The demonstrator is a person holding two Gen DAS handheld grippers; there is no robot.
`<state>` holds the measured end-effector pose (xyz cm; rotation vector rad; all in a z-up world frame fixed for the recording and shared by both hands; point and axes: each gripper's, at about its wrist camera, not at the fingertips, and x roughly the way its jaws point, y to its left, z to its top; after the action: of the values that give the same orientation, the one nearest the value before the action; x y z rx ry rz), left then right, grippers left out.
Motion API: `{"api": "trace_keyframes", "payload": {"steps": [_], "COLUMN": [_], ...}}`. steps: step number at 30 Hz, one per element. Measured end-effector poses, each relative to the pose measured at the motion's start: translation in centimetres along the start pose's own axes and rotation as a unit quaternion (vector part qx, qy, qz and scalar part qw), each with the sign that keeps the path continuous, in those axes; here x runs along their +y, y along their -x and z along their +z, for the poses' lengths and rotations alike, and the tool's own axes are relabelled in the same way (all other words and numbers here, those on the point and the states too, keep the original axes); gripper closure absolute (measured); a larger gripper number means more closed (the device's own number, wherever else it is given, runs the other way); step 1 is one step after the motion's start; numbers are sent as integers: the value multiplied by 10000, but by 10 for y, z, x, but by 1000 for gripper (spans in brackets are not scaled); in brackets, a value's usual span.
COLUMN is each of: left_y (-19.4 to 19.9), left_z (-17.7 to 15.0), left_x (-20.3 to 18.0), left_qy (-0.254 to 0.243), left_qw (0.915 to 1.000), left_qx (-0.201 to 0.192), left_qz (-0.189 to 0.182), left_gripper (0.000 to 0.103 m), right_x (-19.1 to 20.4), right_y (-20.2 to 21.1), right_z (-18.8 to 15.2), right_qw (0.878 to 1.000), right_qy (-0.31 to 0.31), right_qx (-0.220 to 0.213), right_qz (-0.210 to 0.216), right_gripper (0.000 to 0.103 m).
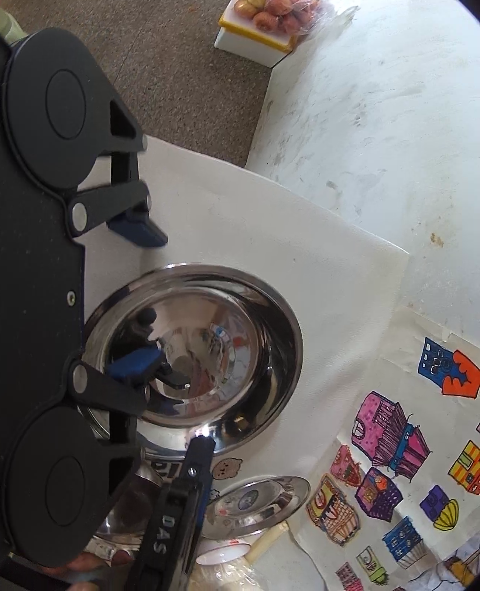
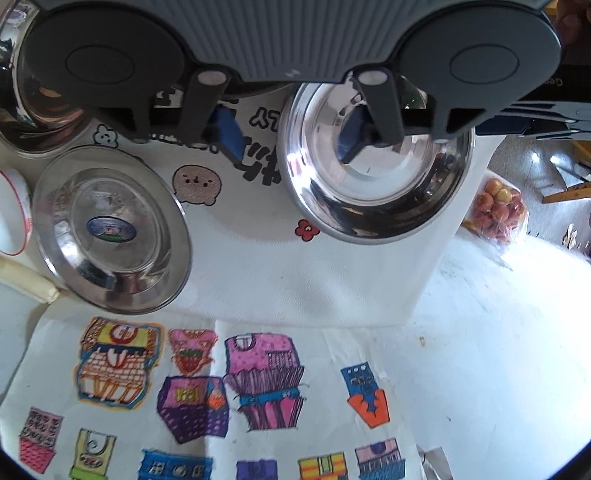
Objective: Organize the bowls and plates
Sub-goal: 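Close the left tool on the large steel bowl rim while the right tool grips it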
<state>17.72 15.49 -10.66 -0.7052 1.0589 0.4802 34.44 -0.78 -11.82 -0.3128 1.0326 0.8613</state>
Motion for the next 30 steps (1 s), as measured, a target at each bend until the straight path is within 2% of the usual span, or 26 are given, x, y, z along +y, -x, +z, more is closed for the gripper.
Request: {"api": "trace_keyframes", "payload": {"steps": [6,9,15,21,30], "left_y": [-3,-4,-4,2,15], "left_z": [3,5,6,6,5], "left_x": [-3,-2,4,10,4], "left_qy": [26,58,137,225,101], "left_qw": [10000,9999,9998,9995,9991], "left_qx": [7,-11,-38,-148,-372], "left_qz": [22,90,119,140,182], "left_gripper": [62,72,84,89,89], "right_x": [1,-1,-11,-12,-11], "right_y": [-11,-14,-12,-8,2], "right_z": [5,6,3,-1,-8], "right_qw": [9998,9998,9993,9993,9991], "right_qy": [28,-25,-308,-325,-280], "right_qx": [171,204,191,80,-133], "right_qz": [38,40,80,182,281], "right_gripper": [68,74,88,92,94]}}
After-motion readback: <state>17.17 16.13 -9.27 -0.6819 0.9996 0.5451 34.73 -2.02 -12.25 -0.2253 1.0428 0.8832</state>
